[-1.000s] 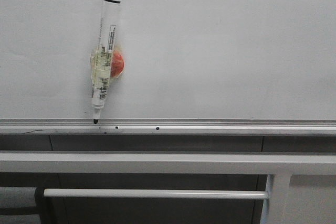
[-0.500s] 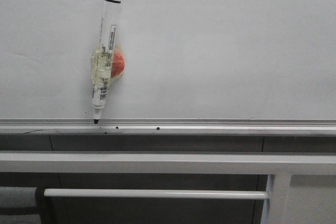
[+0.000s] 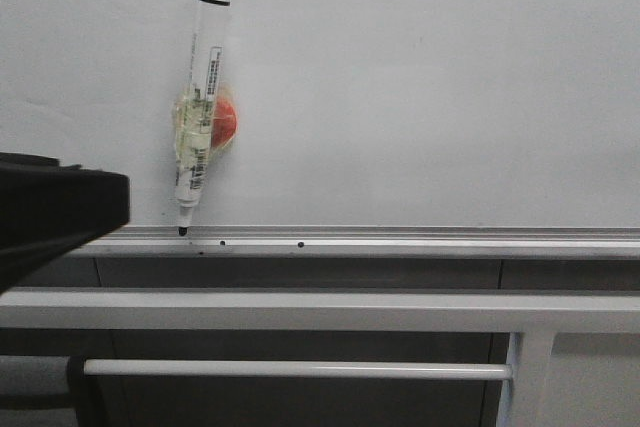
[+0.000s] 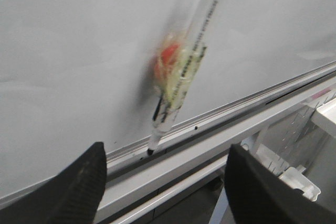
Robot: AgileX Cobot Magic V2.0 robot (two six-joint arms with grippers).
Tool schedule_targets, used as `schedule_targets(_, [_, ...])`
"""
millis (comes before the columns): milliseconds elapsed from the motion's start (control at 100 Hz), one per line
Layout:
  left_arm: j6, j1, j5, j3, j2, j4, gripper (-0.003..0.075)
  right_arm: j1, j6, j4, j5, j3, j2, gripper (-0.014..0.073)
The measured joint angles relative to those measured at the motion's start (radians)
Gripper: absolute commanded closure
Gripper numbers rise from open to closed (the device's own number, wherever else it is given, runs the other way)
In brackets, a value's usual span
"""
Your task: Write number 1 on whiteboard
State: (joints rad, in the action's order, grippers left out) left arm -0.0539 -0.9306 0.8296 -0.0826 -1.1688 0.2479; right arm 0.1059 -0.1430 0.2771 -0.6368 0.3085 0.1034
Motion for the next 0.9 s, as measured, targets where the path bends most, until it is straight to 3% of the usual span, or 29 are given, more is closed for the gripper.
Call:
schedule_targets(140, [0.0,-0.077,0.208,-0.004,-0.181,0.051,0.0281,0.0,0.134,0.097,-0.005,0.004,0.0,0.0657])
schedule_targets(240, [0.0,-0.114,0.283,-0.007,-0.295,0.066,0.0282,0.0,0.189,0.141,-0.009,0.006,0.0,0.0657])
schedule_targets(460, [0.0,-0.142,0.301,-0.033,-0.432,0.139,0.0282,0.0,0.203,0.152,-0.01,0.006,0.0,0.0657])
schedule_targets(810, [0.077,-0.144,0.306,-0.127,-0.441,0.214,0.0284,0.0,0.205,0.154,-0.012,0.006,0.0,0.0657])
schedule_targets(900, [0.099,-0.144,0.308,-0.154,-0.441,0.225,0.0323,0.0,0.205,0.154,-0.012,0.006,0.0,0.0657])
